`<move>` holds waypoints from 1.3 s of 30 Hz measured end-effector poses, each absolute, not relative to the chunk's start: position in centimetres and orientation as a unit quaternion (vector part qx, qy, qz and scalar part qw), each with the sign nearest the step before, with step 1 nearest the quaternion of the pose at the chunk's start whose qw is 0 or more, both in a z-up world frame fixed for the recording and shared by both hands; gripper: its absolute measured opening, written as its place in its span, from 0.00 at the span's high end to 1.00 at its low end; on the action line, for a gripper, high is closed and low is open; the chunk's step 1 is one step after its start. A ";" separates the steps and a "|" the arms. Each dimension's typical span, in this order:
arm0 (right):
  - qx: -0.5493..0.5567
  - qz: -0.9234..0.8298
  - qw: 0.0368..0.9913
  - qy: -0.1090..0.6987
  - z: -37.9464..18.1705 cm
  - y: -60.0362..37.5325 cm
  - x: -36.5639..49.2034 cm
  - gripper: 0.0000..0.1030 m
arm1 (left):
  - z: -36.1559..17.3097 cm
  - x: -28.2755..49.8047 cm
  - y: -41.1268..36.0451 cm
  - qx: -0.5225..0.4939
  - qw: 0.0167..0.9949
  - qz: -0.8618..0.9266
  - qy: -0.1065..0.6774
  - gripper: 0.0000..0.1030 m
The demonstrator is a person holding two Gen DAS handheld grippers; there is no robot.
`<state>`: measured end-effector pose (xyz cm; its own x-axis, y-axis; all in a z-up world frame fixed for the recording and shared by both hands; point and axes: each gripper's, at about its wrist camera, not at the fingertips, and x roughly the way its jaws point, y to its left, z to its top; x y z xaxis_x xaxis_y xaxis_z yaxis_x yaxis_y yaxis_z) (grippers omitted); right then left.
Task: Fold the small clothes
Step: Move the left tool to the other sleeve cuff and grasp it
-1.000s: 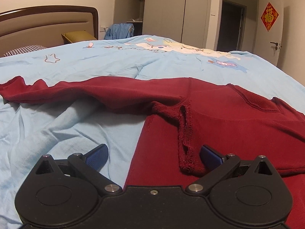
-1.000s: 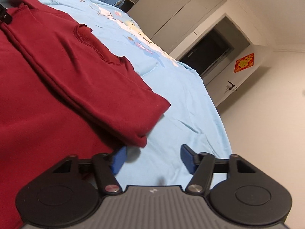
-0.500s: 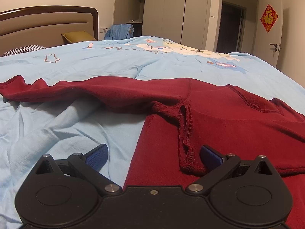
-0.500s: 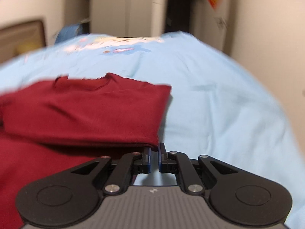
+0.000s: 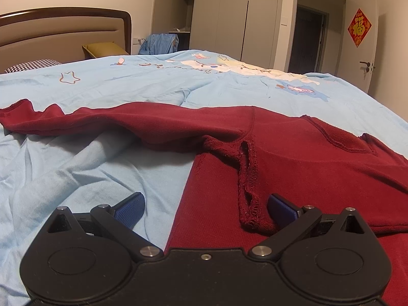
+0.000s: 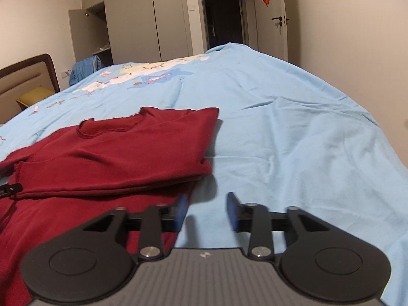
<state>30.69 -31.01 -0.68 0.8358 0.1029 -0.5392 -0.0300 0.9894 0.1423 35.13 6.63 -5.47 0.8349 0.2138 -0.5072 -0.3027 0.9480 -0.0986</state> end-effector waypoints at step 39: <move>0.006 0.116 0.963 0.243 -5.0 -18.6 24.1 0.00 | 0.3 34.4 37.0 -0.279 0.884 0.299 0.225 0.36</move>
<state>24.08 -18.57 -5.03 0.8553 0.2260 -0.4662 -0.2200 0.9731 0.0681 34.40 37.03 0.31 0.7192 0.4035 -0.5656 -0.6550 0.6652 -0.3584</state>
